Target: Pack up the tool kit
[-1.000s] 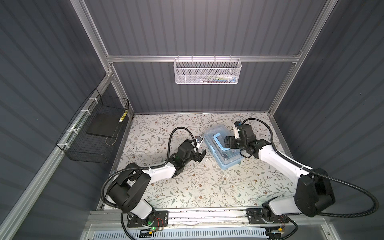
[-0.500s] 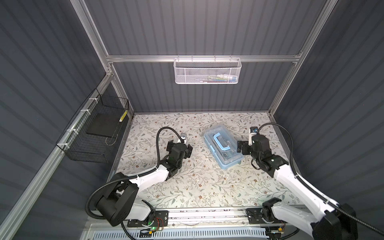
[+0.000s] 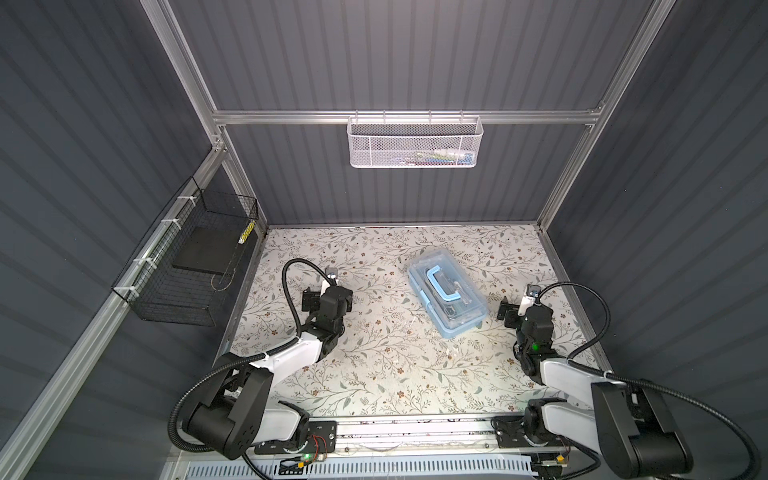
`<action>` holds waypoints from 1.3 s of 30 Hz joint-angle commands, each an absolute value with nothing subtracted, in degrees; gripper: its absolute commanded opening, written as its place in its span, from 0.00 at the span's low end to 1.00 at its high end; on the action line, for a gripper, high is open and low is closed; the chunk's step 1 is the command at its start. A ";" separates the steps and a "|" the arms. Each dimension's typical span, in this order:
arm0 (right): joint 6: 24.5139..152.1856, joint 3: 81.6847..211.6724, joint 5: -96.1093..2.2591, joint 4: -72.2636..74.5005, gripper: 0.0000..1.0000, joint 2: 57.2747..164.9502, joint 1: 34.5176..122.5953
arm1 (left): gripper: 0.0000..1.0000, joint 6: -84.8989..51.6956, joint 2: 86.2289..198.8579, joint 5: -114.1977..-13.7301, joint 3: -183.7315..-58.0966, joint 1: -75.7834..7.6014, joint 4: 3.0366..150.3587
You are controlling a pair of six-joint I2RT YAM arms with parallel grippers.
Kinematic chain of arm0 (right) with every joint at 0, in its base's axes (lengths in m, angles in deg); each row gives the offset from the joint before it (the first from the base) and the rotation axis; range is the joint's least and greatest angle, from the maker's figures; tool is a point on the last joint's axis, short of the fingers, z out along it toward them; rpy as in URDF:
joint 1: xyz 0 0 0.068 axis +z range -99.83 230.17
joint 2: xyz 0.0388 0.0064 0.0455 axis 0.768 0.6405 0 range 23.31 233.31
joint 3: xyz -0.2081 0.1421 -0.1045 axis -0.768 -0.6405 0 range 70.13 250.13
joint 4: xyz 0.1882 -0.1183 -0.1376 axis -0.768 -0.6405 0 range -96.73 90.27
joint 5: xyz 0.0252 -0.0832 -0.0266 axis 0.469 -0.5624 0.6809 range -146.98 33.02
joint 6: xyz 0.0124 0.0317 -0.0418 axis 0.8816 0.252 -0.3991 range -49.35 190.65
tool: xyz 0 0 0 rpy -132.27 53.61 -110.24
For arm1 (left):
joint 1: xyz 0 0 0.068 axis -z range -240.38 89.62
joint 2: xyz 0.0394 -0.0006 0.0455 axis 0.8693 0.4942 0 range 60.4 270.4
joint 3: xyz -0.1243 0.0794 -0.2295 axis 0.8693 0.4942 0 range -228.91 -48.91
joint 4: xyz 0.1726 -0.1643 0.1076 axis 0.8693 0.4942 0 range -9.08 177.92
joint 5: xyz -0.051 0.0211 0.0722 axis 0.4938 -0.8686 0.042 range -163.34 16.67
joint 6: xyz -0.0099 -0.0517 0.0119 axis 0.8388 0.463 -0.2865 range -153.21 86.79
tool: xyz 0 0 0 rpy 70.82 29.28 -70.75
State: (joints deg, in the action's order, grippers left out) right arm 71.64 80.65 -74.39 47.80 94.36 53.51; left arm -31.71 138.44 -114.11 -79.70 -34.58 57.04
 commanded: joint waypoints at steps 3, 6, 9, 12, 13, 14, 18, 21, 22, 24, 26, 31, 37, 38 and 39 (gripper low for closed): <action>71.81 83.11 -70.88 65.80 0.99 105.15 51.86 | 1.00 -33.21 142.87 -115.63 -79.03 -39.90 48.49; 71.46 82.90 -70.08 67.84 0.99 107.27 51.86 | 1.00 -35.89 147.16 -113.79 -78.61 -42.31 42.26; 72.23 83.04 -69.55 68.71 0.99 107.76 50.99 | 1.00 -38.51 152.66 -111.17 -78.41 -43.84 35.92; 73.24 84.88 -70.71 63.01 0.99 106.47 50.81 | 1.00 -38.97 157.57 -105.61 -77.35 -46.48 29.15; 73.64 85.76 -71.32 61.21 0.99 106.49 50.71 | 1.00 -37.49 157.59 -103.59 -77.81 -47.91 31.14; 73.73 86.26 -71.82 61.58 0.99 107.31 50.62 | 1.00 -35.76 156.52 -97.74 -78.50 -50.37 35.04; 73.92 87.16 -71.88 59.36 0.99 107.02 50.53 | 1.00 -33.61 159.10 -83.69 -76.07 -56.84 27.81; 73.90 86.99 -71.84 60.15 0.99 107.16 50.57 | 1.00 -33.38 158.57 -83.67 -76.71 -56.86 30.57; 73.98 87.05 -71.92 59.81 0.99 107.07 50.55 | 1.00 -33.45 159.04 -83.73 -76.45 -56.86 29.08; 73.81 86.91 -71.89 60.76 0.99 107.42 50.53 | 1.00 -33.39 158.78 -83.77 -76.56 -56.86 29.90; 73.91 87.00 -71.90 60.21 0.99 107.23 50.53 | 1.00 -33.39 158.96 -83.82 -76.50 -56.86 29.55; 73.91 86.92 -71.92 60.46 0.99 107.32 50.58 | 1.00 -33.39 158.84 -83.83 -76.34 -56.81 29.42; 73.90 87.00 -71.99 60.26 0.99 107.34 50.53 | 1.00 -33.47 158.75 -83.62 -76.15 -56.86 29.15; 73.90 87.00 -71.99 60.30 0.99 107.25 50.53 | 1.00 -33.47 158.74 -83.63 -76.11 -56.82 29.15; 73.90 87.00 -71.93 60.37 0.99 107.32 50.53 | 1.00 -33.47 158.75 -83.70 -76.09 -56.84 29.15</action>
